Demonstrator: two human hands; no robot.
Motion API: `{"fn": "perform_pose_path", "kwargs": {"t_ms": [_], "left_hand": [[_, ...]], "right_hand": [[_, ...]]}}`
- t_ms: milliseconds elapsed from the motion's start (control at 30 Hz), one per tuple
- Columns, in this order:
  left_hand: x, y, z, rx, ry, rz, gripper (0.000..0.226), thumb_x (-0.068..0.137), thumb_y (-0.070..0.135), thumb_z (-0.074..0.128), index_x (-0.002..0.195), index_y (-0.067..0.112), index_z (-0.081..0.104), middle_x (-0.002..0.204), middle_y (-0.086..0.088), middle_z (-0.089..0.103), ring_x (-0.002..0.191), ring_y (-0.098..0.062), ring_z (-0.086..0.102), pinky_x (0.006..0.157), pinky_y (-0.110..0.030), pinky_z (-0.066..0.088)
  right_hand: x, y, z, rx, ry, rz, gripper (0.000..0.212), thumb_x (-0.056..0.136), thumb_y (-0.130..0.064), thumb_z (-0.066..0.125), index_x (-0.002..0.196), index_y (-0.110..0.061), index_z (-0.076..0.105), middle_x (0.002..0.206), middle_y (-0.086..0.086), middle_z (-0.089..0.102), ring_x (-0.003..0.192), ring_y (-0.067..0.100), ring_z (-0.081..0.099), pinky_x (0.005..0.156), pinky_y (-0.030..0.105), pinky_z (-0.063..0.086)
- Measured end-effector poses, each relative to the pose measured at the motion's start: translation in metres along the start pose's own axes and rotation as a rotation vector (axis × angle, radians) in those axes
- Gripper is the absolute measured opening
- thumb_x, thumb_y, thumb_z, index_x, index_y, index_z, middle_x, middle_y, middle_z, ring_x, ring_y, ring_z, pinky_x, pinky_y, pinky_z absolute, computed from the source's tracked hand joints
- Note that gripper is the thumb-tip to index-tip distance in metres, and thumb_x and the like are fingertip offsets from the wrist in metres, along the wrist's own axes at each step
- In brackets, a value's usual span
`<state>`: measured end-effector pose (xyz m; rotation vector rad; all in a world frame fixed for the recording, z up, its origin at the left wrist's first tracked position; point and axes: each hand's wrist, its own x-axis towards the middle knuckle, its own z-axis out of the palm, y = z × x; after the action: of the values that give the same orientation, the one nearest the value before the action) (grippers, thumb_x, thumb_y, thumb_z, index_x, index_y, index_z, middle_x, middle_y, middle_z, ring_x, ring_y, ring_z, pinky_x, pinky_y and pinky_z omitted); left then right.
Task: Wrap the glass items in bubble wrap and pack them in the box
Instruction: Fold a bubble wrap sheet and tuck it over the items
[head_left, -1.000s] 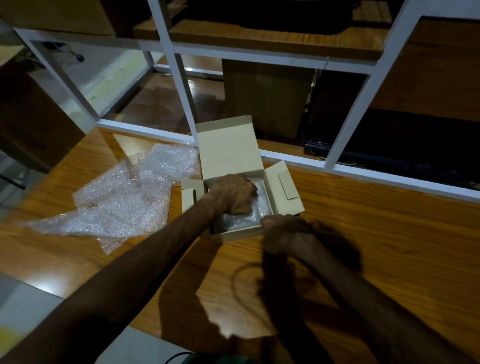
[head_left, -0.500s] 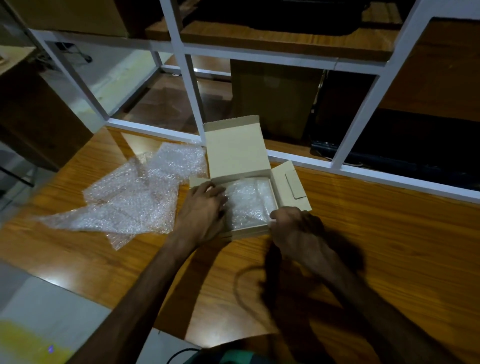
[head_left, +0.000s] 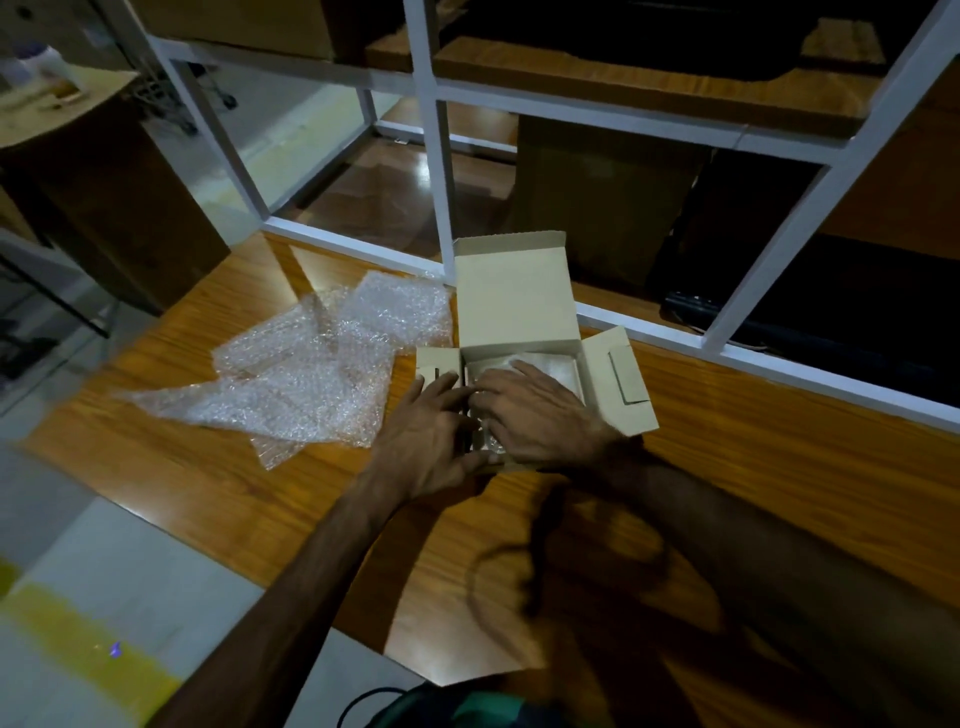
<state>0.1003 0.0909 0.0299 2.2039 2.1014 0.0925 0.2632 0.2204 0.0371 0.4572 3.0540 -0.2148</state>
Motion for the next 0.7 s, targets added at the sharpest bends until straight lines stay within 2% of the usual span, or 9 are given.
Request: {"fn": "perform_pose_path", "kwargs": {"t_ms": [133,200,300,400,500,700], "left_hand": [[0.001,-0.002,0.000,-0.007,-0.012,-0.010,0.073,0.091,0.081,0.035,0.109,0.029,0.081,0.156,-0.005,0.051,0.154,-0.030,0.031,0.125,-0.061,0.022],[0.003,-0.002,-0.002,-0.028,-0.036,-0.021,0.079,0.088,0.087,0.029,0.110,0.031,0.081,0.156,-0.005,0.051,0.155,-0.029,0.028,0.125,-0.061,0.020],[0.003,-0.003,-0.003,-0.017,-0.042,-0.017,0.078,0.088,0.087,0.028,0.112,0.034,0.081,0.154,-0.004,0.051,0.155,-0.029,0.028,0.125,-0.059,0.021],[0.005,-0.004,-0.003,0.010,-0.056,-0.012,0.077,0.089,0.088,0.029,0.111,0.034,0.081,0.153,-0.003,0.052,0.154,-0.029,0.028,0.124,-0.060,0.022],[0.007,-0.005,-0.006,0.044,-0.069,-0.005,0.077,0.089,0.088,0.031,0.110,0.033,0.081,0.150,-0.001,0.053,0.153,-0.028,0.028,0.122,-0.061,0.025],[0.006,-0.003,-0.007,0.059,-0.087,-0.029,0.079,0.089,0.089,0.026,0.112,0.034,0.078,0.146,0.001,0.053,0.153,-0.026,0.027,0.122,-0.062,0.023]], "right_hand": [[0.007,0.008,0.006,-0.008,-0.046,0.005,0.053,0.098,-0.059,0.042,0.129,-0.023,0.066,0.141,0.000,0.064,0.140,0.020,0.049,0.127,0.050,0.023],[0.009,0.011,0.010,-0.039,-0.039,0.016,0.061,0.097,-0.064,0.043,0.131,-0.020,0.067,0.146,0.002,0.062,0.144,0.019,0.046,0.128,0.047,0.019],[0.016,0.016,0.014,-0.083,-0.082,-0.022,0.067,0.096,-0.070,0.040,0.135,-0.024,0.066,0.154,0.002,0.054,0.149,0.021,0.039,0.127,0.050,0.016],[0.022,0.024,0.016,-0.117,-0.113,-0.047,0.074,0.095,-0.076,0.033,0.134,-0.025,0.069,0.155,0.005,0.050,0.146,0.024,0.041,0.125,0.052,0.021],[0.021,0.025,0.017,-0.078,-0.078,-0.071,0.066,0.097,-0.072,0.042,0.129,-0.024,0.073,0.150,0.007,0.053,0.136,0.025,0.048,0.117,0.045,0.034],[0.009,0.033,0.016,0.011,0.019,-0.138,0.047,0.100,-0.056,0.056,0.114,-0.017,0.078,0.135,0.006,0.064,0.123,0.017,0.053,0.106,0.040,0.042]]}}
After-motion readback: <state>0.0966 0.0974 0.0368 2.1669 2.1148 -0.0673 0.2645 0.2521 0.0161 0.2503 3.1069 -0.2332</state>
